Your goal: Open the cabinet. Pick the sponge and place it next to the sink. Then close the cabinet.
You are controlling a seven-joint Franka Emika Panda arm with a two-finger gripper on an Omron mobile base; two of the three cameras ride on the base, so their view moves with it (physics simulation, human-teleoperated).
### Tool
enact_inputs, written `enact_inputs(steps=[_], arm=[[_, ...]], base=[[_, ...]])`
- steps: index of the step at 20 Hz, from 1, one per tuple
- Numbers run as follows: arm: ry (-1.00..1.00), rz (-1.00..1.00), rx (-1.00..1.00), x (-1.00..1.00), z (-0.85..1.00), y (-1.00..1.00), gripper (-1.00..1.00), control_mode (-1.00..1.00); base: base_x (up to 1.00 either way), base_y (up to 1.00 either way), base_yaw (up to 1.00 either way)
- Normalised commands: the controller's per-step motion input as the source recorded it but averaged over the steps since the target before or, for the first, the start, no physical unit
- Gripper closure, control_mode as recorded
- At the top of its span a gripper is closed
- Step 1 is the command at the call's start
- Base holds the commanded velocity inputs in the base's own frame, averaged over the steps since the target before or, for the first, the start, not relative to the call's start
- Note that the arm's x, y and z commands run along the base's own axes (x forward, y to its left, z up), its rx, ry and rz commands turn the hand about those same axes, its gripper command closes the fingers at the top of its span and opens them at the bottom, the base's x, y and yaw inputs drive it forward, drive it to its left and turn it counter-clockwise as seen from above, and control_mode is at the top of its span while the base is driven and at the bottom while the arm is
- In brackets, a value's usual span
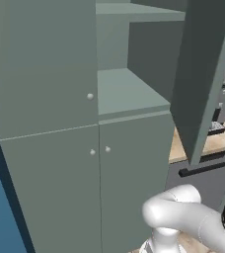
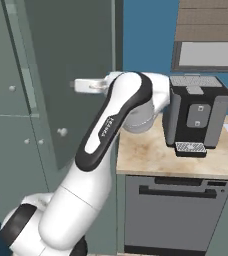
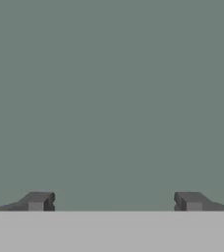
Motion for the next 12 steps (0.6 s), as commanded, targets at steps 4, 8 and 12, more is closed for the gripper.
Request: enact_inputs(steps=[4, 8, 12], arm=[[-0.01, 0.0, 0.0, 0.06, 0.0, 0.99, -1.0, -1.0], [0.0, -0.02, 0.0, 0.32, 0.0, 0.86, -1.0, -1.0], [0.0, -0.07, 0.0, 0.42, 0.0, 0.8, -1.0, -1.0]], base=[[0.0, 0.0, 0.0], [0.0, 0.0, 0.0], [0.0, 0.0, 0.0]])
